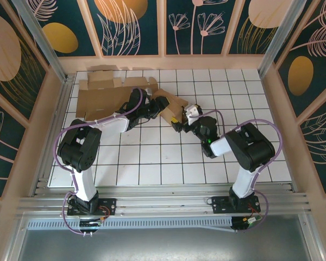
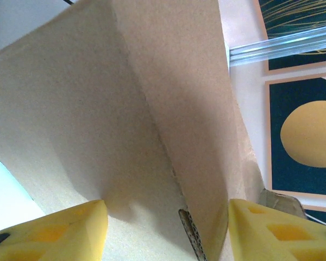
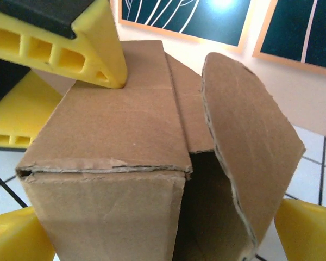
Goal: Fold the paper box
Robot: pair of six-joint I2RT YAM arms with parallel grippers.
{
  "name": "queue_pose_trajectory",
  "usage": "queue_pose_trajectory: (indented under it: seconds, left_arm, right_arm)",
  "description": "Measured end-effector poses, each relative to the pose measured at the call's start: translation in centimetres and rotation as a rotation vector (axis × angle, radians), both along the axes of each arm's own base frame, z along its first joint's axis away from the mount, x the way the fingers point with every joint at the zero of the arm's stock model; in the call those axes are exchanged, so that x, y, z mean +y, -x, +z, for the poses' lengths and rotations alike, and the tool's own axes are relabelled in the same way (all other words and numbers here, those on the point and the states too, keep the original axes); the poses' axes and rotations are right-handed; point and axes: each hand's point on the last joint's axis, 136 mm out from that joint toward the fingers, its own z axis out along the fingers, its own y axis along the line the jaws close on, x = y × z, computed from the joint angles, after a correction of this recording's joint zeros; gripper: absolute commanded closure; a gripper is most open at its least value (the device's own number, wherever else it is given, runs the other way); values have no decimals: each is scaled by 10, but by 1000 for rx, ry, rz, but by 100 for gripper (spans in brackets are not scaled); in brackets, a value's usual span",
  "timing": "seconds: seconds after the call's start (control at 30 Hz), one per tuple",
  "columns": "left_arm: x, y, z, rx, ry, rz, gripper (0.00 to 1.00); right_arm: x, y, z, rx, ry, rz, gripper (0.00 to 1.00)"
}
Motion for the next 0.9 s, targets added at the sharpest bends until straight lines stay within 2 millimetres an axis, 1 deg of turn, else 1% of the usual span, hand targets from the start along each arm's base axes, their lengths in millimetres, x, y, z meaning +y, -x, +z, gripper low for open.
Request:
queue_pose_trajectory:
  seconds: [0.1, 0.23, 0.5, 0.63, 0.73, 0.83, 0.87, 0.9]
  left_arm:
    - [0, 0, 1, -2, 1, -1, 42]
    - [0, 0, 1, -2, 1, 0, 42]
    - [1, -1, 1, -2, -3, 7, 42]
    - [1, -2, 1, -2, -5, 9, 42]
    - [1, -2, 1, -2, -5, 9, 42]
    - [1, -1, 1, 2, -5, 6, 41]
    - [1, 0, 1, 3, -6, 5, 41]
    - [1, 0, 2, 4, -6, 4, 40]
  right_arm:
    - [-2, -1, -1, -19, 34, 14, 1]
    - [-4, -7, 0, -17, 35, 55, 1]
    - [4, -25, 1, -1, 3, 105, 1]
    - [6, -28, 1, -1, 2, 118, 11]
    - [6, -27, 0, -2, 7, 122, 22]
    - [6, -27, 0, -5, 12, 121, 37]
    - [6, -27, -1, -5, 14, 119, 40]
    - [6, -27, -1, -5, 14, 116, 41]
